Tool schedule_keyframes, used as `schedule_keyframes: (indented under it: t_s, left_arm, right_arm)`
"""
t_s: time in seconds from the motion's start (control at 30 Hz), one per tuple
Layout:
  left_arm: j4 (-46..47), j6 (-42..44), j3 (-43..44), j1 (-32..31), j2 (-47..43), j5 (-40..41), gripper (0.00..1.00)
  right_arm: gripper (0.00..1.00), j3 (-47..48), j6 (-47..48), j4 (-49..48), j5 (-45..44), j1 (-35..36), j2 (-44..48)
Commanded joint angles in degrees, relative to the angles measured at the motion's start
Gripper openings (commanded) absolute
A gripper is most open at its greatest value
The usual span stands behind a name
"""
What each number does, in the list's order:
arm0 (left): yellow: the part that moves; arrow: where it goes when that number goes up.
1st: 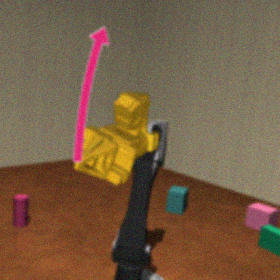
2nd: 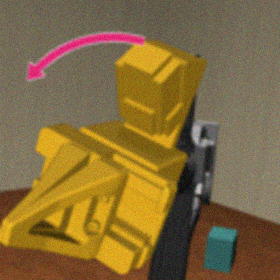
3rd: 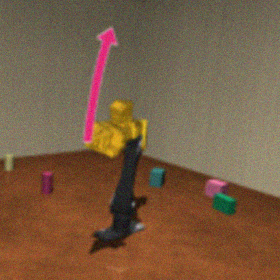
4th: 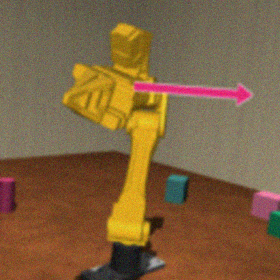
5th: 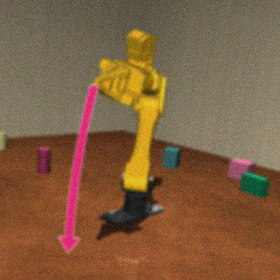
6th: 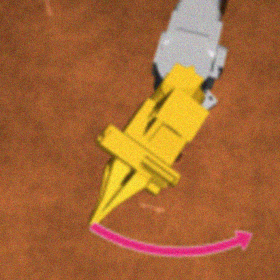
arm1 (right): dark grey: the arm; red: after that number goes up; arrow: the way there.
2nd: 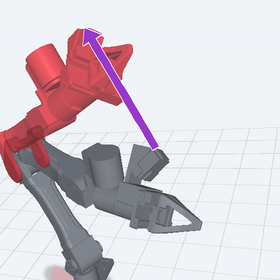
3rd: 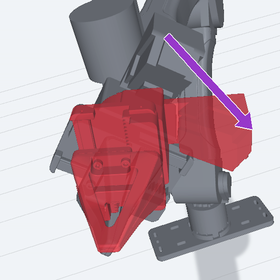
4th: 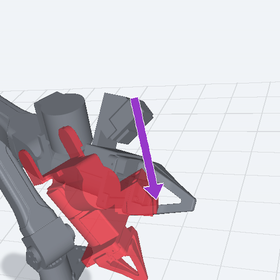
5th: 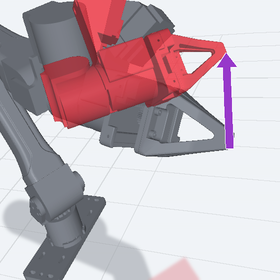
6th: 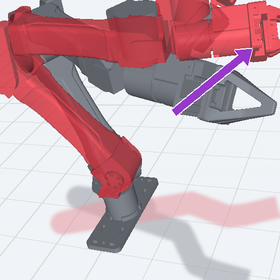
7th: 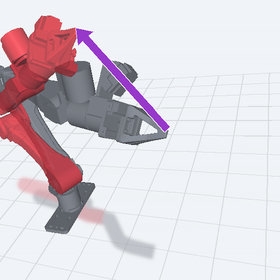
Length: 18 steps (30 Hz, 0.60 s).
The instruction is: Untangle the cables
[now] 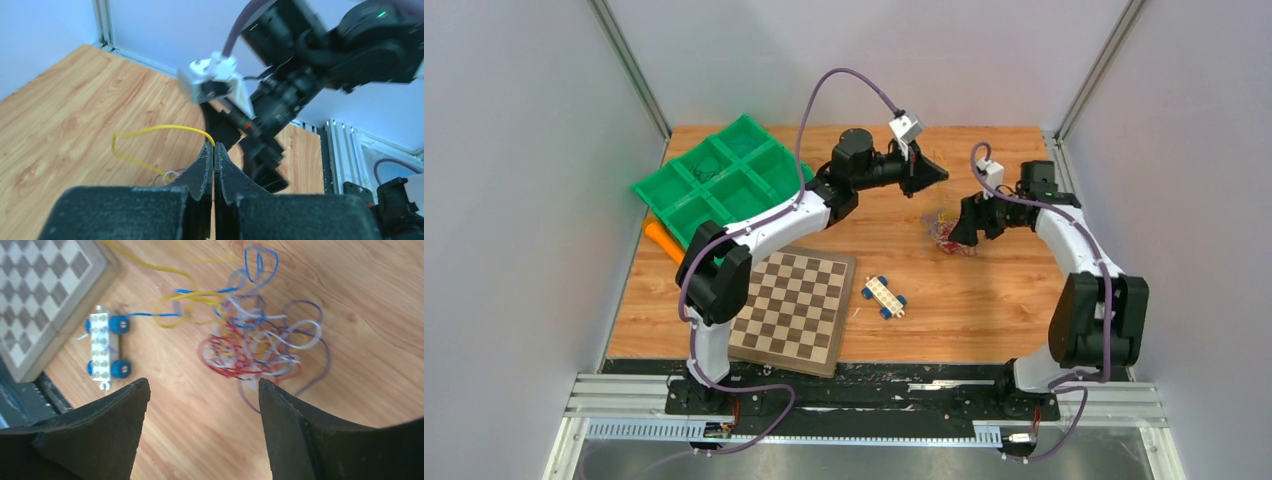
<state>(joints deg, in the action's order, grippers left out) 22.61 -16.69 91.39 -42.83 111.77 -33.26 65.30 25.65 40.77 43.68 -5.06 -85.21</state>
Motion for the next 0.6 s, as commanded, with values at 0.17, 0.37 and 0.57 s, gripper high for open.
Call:
schedule_keyframes:
  t_s: [0.17,0.37,0.57]
  left_arm:
    - [-9.16,-7.74,6.01,2.66,-3.48,-2.02,0.0]
    - [-12.98,-8.96,6.79,4.1,-5.78,-1.25,0.0]
    - [-11.82,-11.45,1.44,4.86,-6.13,-1.08,0.0]
  right_arm:
    - [0.55,4.02,-3.91,-18.4,-10.15,8.71,-18.81]
    - [0.64,4.0,-5.14,-20.3,-6.24,9.22,-18.99]
    - [0.9,-3.82,2.18,-20.57,3.73,3.37,-6.38]
